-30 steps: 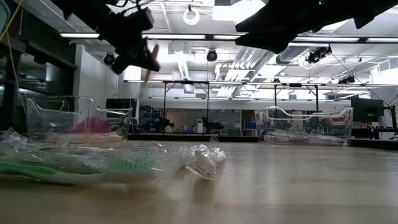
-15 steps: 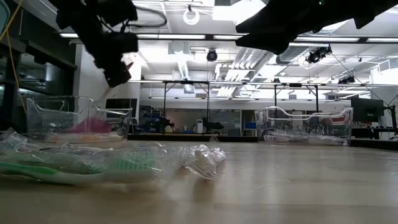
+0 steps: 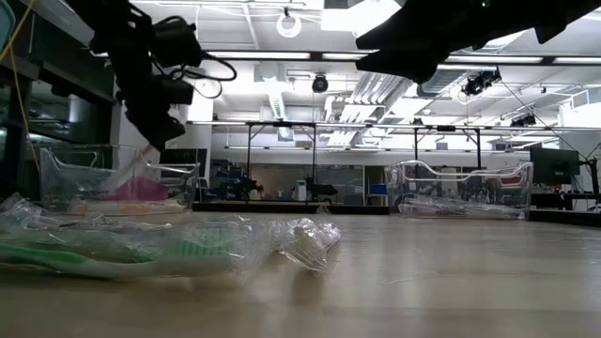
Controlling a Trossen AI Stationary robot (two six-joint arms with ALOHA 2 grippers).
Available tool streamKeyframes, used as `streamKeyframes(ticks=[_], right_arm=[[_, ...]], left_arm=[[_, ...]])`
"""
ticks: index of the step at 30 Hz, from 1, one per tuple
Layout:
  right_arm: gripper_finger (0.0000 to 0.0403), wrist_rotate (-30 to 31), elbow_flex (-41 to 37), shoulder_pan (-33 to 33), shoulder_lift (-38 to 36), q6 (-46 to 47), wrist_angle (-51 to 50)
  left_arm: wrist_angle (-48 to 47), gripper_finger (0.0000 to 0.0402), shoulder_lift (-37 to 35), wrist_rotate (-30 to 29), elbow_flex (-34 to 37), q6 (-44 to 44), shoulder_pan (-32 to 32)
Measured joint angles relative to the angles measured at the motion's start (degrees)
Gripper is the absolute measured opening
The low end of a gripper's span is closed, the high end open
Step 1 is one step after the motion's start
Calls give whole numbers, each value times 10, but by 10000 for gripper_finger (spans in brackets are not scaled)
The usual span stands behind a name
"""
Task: Pick & Place Toothbrushes
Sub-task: Put the orange toothbrush into the left transparent bin
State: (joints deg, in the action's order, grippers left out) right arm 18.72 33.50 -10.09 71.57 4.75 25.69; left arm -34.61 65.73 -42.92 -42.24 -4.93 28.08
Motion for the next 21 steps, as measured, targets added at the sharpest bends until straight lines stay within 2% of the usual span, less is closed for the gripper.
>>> streamKeyframes(ticks=[3,8,16,21], right_arm=[[275,0,0,0,0,0,-9],[275,0,0,0,0,1,-24],[275,0,0,0,0,3,-28],[275,0,0,0,0,14,-30]], left_arm=[[0,24,0,47,0,8,37],[1,32,0,84,0,20,65],[0,114,0,97,-2,36,68],[-29,162,0,93,-26,36,68]])
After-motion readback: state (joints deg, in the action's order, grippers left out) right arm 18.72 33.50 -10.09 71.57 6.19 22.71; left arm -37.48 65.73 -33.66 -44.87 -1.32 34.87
